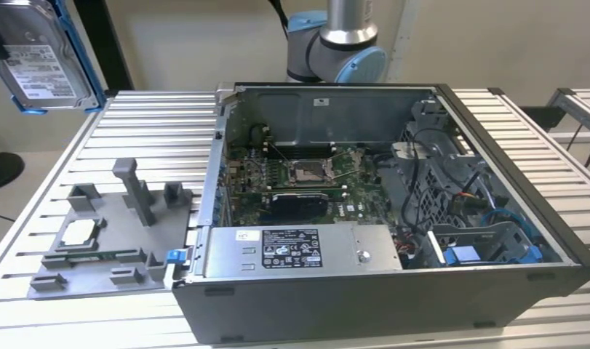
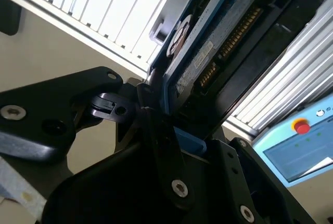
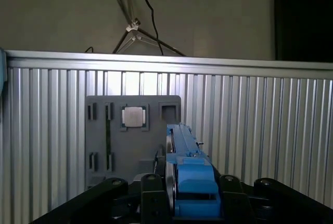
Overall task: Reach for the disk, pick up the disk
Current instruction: 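Pick up the disk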
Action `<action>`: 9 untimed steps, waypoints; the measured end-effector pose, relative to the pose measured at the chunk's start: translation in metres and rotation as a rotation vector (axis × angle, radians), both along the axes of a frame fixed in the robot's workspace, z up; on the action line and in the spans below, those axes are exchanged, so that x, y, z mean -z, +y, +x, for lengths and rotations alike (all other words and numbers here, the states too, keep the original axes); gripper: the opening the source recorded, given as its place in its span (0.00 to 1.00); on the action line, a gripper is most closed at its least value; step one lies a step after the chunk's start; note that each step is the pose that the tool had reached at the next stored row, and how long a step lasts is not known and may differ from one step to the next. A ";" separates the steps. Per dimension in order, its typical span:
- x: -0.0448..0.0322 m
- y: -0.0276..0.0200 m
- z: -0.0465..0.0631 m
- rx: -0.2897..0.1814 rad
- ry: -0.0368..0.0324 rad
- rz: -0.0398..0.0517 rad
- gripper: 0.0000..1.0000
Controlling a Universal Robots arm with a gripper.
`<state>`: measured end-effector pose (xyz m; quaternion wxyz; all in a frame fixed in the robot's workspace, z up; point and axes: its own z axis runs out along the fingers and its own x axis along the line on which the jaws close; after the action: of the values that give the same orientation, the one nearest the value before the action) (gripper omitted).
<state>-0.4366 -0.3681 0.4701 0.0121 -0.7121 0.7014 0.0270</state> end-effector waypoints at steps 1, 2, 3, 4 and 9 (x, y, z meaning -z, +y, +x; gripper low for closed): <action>0.0000 0.0000 0.000 0.000 0.0000 0.0000 0.00; 0.0000 0.0000 0.001 0.000 0.0001 0.0000 0.00; 0.0000 0.0000 0.002 0.000 0.0000 0.0000 0.00; 0.0000 0.0000 0.002 0.000 0.0000 0.0000 0.00; 0.0000 0.0000 0.006 0.000 0.0001 0.0000 0.00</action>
<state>-0.4307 -0.3681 0.4701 0.0120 -0.7121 0.7014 0.0270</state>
